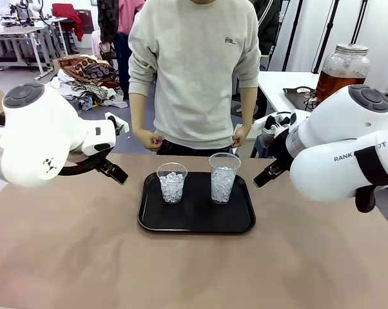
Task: Pour the drink into the iced cup.
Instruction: Pick up the iced cup indicated by the human and present it to them.
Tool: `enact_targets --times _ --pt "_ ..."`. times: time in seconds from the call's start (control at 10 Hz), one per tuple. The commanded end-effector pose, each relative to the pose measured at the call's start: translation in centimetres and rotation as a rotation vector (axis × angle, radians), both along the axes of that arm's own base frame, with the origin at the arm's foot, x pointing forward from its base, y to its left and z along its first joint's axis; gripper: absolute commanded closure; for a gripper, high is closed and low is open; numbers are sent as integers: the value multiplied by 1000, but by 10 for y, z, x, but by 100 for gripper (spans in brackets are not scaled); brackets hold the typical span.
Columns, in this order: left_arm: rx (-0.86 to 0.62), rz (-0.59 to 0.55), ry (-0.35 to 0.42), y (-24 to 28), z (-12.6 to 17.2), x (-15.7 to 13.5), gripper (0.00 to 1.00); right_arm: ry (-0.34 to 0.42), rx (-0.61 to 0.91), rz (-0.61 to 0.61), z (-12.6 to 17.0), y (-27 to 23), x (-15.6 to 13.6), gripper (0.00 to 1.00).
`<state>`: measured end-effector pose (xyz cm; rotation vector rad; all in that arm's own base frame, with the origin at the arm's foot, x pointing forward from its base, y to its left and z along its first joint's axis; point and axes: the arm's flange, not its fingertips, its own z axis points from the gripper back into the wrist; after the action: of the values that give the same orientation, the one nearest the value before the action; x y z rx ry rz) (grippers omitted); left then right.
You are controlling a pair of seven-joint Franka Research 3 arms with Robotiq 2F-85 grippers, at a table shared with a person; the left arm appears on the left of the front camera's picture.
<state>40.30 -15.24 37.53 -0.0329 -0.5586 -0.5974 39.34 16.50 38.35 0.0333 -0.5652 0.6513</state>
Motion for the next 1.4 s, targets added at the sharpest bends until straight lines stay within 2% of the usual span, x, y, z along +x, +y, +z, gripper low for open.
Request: enact_targets --times 0.0,0.4,0.7,0.9,1.1,1.3 --pt "0 0 -1 0 0 0 0 -6 3 -2 1 -1 0 0" --pt "0 0 0 0 0 0 0 10 14 -6 3 -2 2 0" --pt "-90 4 -24 6 38 4 0 64 150 -33 40 -22 9 0" --pt "-160 14 -10 13 62 6 0 103 245 -42 65 -35 13 0" --pt "-281 35 46 30 81 8 0 187 381 -55 85 -54 16 0" --pt "-403 61 124 46 86 11 0 273 513 -69 92 -73 20 0"
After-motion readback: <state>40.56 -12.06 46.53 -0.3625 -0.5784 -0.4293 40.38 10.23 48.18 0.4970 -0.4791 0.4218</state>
